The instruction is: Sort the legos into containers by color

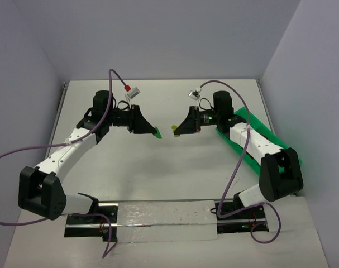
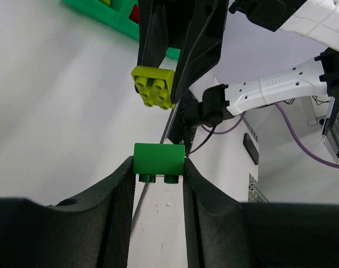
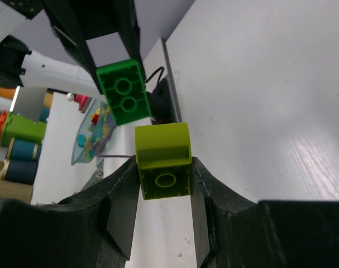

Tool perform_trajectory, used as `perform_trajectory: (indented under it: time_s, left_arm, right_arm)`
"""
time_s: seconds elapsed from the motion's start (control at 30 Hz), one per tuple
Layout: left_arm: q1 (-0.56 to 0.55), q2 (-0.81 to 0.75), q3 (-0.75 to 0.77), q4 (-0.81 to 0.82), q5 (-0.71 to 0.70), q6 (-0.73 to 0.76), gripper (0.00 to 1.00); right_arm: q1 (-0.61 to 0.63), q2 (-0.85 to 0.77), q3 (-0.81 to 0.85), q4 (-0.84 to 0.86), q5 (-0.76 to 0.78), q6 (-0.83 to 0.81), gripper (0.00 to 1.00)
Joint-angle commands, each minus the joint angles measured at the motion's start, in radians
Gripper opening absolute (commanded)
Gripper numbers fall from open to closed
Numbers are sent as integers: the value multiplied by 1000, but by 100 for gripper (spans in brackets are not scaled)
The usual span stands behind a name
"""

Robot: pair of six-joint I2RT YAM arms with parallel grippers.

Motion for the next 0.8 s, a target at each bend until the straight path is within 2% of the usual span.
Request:
perform_trajectory:
  time_s: [0.0, 0.07, 0.1, 0.17, 0.23, 0.37, 0.53, 0.63, 0.77]
  left_arm:
    - [5, -37, 5, 16, -2, 20, 0]
    - [5, -36, 12, 16, -8, 13, 0]
    - [5, -35, 17, 9, -25, 13, 0]
    - [4, -35, 33, -23, -65, 21, 0]
    - [2, -31, 58, -75, -122, 41, 0]
    - [-3, -28, 70, -114, -163, 56, 0]
    - [-20, -29, 92, -115, -181, 52, 0]
    - [-25, -24, 108, -122, -183, 57, 0]
    - [-32, -26, 129, -157, -202, 77, 0]
  right_arm:
    - [-21, -71, 27, -138, 58, -97, 0]
    - [-40, -87, 41, -205, 115, -126, 0]
    - [-59, -95, 53, -264, 195, -146, 0]
    - [-97, -125, 71, -373, 419, -164, 0]
    - [-133, -179, 64, -451, 739, -135, 0]
    - [-232, -363, -52, -431, 1160, -17, 0]
    - [-302, -469, -189, -334, 1428, 86, 0]
    - [-338, -415, -182, -300, 1497, 82, 0]
    - [-380, -284, -134, -260, 1539, 62, 5]
